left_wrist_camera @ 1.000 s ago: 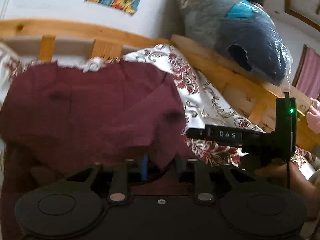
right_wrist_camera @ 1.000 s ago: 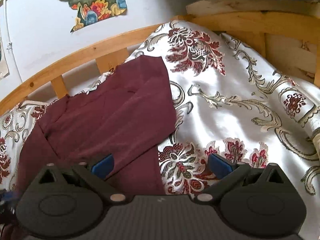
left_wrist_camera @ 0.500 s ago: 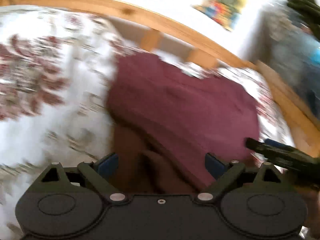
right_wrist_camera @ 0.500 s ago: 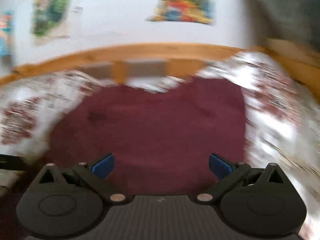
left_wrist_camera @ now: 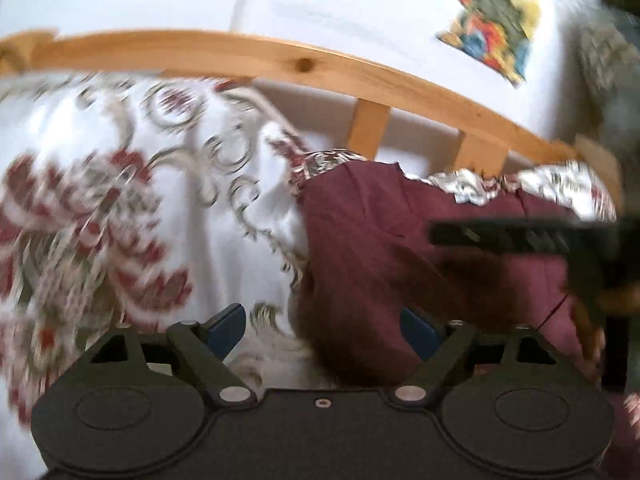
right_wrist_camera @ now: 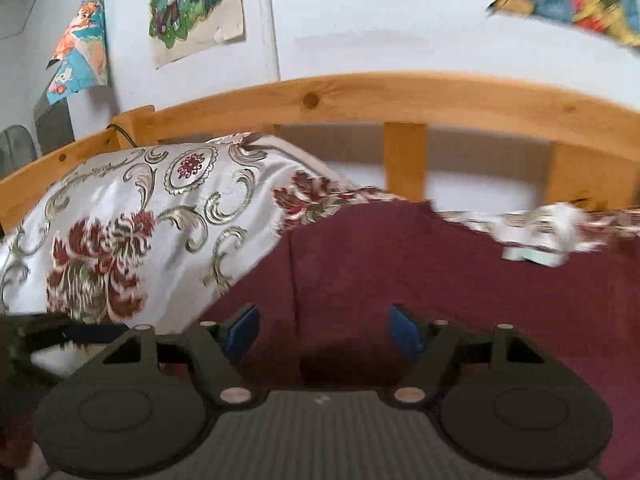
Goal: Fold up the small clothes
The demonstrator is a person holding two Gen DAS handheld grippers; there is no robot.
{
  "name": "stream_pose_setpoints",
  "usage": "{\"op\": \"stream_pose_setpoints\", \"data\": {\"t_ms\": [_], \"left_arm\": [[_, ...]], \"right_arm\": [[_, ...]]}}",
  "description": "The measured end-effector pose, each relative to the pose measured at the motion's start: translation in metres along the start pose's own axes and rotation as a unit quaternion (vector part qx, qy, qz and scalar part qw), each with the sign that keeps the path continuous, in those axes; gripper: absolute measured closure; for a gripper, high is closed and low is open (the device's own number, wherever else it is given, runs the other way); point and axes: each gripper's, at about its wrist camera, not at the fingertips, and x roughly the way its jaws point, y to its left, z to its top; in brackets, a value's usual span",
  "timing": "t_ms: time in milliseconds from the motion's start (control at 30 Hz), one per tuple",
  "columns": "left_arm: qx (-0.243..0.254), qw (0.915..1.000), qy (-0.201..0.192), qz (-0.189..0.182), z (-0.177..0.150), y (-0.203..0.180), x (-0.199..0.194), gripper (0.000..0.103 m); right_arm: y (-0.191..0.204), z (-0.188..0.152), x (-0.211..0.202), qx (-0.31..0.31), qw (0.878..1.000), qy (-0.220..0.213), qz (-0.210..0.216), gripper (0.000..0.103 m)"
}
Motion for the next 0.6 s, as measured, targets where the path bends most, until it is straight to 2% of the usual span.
{"op": "stream_pose_setpoints", "data": {"t_ms": [67,133,167,200,233,300,367,467,500,600], "left_arm": [[0.021,0.9997,0.008,-0.006,0.006,-0.003,0.012,0.028],[0.029,0.9994,0.014,-0.013,0.008,-0.004,0.019,0.034],[0.033,0.9992,0.016,-0.015,0.009,-0.004,0.021,0.037],[0.036,0.9990,0.019,-0.018,0.010,-0.004,0.024,0.039],[0.036,0.9988,0.025,-0.020,0.010,-0.004,0.028,0.040],[0.030,0.9985,0.042,-0.019,0.011,-0.003,0.034,0.045],[0.025,0.9976,0.060,-0.024,0.011,-0.001,0.040,0.049],[0.008,0.9971,0.070,-0.029,0.010,0.003,0.043,0.057],[0.004,0.9970,0.071,-0.028,0.011,0.005,0.044,0.067],[-0.014,0.9966,0.076,-0.026,0.013,0.008,0.041,0.083]], "right_arm": [[0.001,0.012,0.023,0.008,1.000,0.014,0.021,0.037],[0.003,0.019,0.043,0.004,0.999,0.036,0.033,0.053],[0.004,0.021,0.050,0.002,0.998,0.044,0.038,0.057],[0.005,0.024,0.059,0.002,0.998,0.056,0.042,0.066],[0.006,0.026,0.066,0.002,0.997,0.067,0.045,0.083],[0.006,0.027,0.073,0.000,0.996,0.071,0.051,0.098],[0.009,0.030,0.073,-0.004,0.996,0.062,0.063,0.099],[0.016,0.038,0.064,-0.007,0.996,0.025,0.081,0.099],[0.019,0.041,0.060,-0.008,0.996,0.015,0.086,0.099],[0.029,0.047,0.059,-0.030,0.996,0.006,0.083,0.099]]}}
